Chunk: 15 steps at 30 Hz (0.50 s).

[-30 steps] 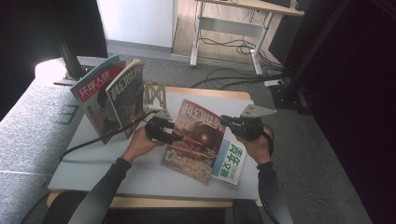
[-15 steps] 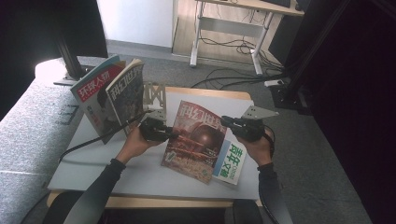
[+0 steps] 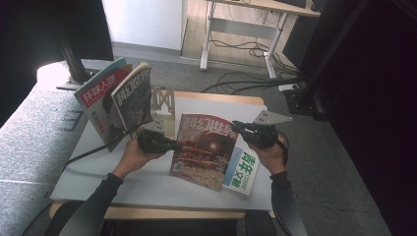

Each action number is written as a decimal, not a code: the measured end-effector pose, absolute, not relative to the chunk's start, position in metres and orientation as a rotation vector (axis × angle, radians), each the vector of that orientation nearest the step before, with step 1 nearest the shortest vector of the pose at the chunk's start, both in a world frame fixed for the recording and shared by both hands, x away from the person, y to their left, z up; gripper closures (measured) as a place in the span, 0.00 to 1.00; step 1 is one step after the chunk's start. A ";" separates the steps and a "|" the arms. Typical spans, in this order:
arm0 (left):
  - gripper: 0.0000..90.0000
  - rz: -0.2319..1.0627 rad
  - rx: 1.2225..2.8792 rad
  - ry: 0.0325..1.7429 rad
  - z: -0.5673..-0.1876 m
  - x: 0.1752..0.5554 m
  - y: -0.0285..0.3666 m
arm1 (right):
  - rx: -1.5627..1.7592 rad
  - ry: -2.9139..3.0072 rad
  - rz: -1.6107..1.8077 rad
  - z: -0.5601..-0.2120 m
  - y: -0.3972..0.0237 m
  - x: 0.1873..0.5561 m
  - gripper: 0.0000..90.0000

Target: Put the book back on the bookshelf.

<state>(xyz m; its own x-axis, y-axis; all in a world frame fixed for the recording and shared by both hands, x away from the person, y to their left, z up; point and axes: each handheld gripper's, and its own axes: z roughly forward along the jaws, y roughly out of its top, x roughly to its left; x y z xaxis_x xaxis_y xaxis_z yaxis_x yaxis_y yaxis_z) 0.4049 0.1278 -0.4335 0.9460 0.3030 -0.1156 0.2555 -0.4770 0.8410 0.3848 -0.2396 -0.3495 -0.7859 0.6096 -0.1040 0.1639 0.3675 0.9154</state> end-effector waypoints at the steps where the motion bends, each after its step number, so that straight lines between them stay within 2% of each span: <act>1: 0.93 0.063 2.091 0.392 -0.433 0.403 0.128 | 0.676 2.203 1.403 -0.349 -0.240 0.385 0.86; 5: 0.93 0.078 2.093 0.369 -0.432 0.395 0.129 | 0.699 2.208 1.437 -0.350 -0.242 0.385 0.80; 9: 0.94 0.084 2.084 0.363 -0.432 0.390 0.132 | 0.724 2.236 1.449 -0.353 -0.241 0.384 0.66; 15: 0.94 0.099 2.076 0.360 -0.433 0.384 0.139 | 0.779 2.275 1.492 -0.370 -0.240 0.384 0.57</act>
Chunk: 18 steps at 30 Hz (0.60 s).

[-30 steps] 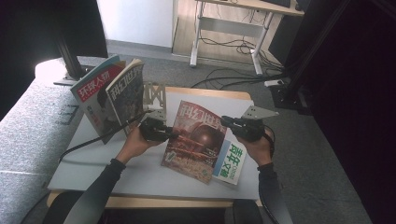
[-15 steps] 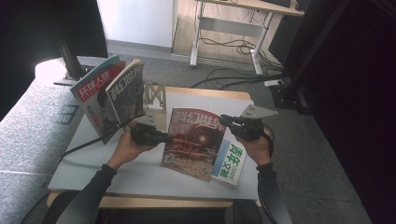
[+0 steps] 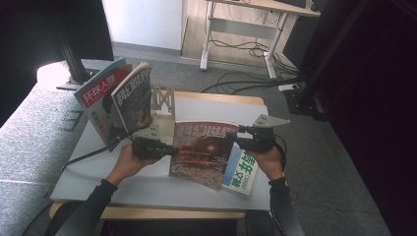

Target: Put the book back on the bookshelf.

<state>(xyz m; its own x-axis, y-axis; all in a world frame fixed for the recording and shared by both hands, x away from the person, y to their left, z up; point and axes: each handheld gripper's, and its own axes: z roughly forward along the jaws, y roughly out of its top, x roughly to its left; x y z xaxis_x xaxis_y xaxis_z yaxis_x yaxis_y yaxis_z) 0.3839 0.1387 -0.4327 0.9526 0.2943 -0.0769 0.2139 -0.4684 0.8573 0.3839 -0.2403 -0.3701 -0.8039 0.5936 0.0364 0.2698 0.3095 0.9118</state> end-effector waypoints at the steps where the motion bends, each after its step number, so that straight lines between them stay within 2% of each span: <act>1: 0.94 0.101 2.073 0.360 -0.433 0.383 0.140 | 0.782 2.282 1.502 -0.374 -0.240 0.384 0.56; 5: 0.94 0.111 2.063 0.365 -0.434 0.379 0.145 | 0.801 2.324 1.502 -0.390 -0.236 0.384 0.56; 9: 0.94 0.128 2.058 0.361 -0.435 0.373 0.150 | 0.796 2.378 1.503 -0.403 -0.230 0.381 0.61; 18: 0.93 0.182 2.064 0.335 -0.434 0.356 0.151 | 0.759 2.400 1.541 -0.413 -0.226 0.367 0.81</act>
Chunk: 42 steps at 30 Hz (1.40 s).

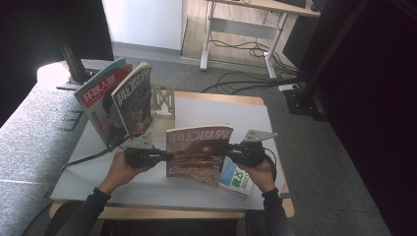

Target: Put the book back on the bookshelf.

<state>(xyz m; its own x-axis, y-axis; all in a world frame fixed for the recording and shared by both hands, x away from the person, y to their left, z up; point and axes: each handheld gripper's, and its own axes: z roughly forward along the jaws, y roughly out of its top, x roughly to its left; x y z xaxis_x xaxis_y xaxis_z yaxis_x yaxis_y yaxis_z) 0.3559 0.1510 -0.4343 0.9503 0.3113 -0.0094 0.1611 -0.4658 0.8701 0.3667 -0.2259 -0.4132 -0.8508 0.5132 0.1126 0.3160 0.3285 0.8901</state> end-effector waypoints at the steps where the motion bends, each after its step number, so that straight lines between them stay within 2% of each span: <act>1: 0.93 0.177 2.065 0.332 -0.434 0.355 0.151 | 0.751 2.399 1.544 -0.413 -0.226 0.365 0.82; 12: 0.85 0.092 1.998 0.323 -0.426 0.361 0.150 | 0.679 2.383 1.570 -0.416 -0.230 0.352 0.87; 19: 0.77 0.212 2.094 0.289 -0.403 0.359 0.133 | 0.663 2.380 1.525 -0.414 -0.228 0.350 0.87; 30: 0.70 0.199 1.994 0.276 -0.362 0.368 0.126 | 0.650 2.374 1.517 -0.414 -0.227 0.349 0.86; 35: 0.64 0.203 2.061 0.247 -0.348 0.371 0.118 | 0.650 2.372 1.513 -0.414 -0.228 0.349 0.86; 39: 0.63 0.184 2.073 0.265 -0.345 0.374 0.114 | 0.658 2.369 1.515 -0.415 -0.228 0.349 0.85; 42: 0.70 0.219 2.093 0.267 -0.344 0.376 0.112 | 0.659 2.366 1.516 -0.415 -0.229 0.350 0.85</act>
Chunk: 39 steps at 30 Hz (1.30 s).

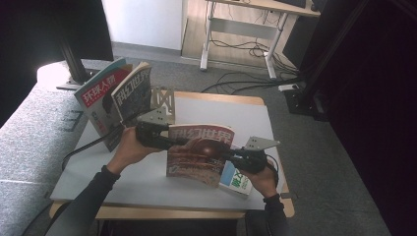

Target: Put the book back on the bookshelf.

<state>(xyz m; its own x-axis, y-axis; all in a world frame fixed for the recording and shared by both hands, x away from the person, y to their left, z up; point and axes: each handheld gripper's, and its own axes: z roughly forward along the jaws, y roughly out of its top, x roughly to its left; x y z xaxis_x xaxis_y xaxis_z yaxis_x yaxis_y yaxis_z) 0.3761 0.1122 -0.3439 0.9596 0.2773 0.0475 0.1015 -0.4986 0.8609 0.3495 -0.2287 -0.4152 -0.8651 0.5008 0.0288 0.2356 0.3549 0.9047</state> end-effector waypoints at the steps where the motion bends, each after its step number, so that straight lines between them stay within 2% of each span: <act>1: 0.72 0.225 2.097 0.271 -0.344 0.376 0.111 | 0.657 2.366 1.518 -0.415 -0.229 0.350 0.85; 6: 0.88 0.227 2.106 0.279 -0.342 0.378 0.110 | 0.658 2.364 1.517 -0.416 -0.230 0.350 0.84; 13: 0.92 0.194 2.106 0.283 -0.341 0.375 0.111 | 0.667 2.346 1.515 -0.416 -0.232 0.351 0.78; 20: 0.93 0.211 2.113 0.283 -0.341 0.371 0.113 | 0.704 2.323 1.479 -0.415 -0.244 0.351 0.63; 25: 0.93 0.218 2.112 0.301 -0.341 0.369 0.113 | 0.783 2.303 1.454 -0.422 -0.260 0.356 0.48; 32: 0.93 0.215 2.114 0.298 -0.340 0.369 0.115 | 0.973 2.246 1.390 -0.441 -0.282 0.372 0.33; 34: 0.93 0.206 2.112 0.302 -0.340 0.370 0.114 | 1.025 2.253 1.332 -0.448 -0.283 0.377 0.26; 39: 0.93 0.194 2.107 0.309 -0.339 0.372 0.115 | 1.102 2.271 1.175 -0.466 -0.275 0.389 0.15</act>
<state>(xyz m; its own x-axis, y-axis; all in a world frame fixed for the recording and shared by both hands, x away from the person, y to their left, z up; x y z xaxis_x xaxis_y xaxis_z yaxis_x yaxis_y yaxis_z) 0.3716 0.1147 -0.3392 0.9553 0.2954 0.0157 0.1424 -0.5059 0.8508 0.3888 -0.2749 -0.4665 -0.6332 0.7730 0.0382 0.4779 0.3517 0.8050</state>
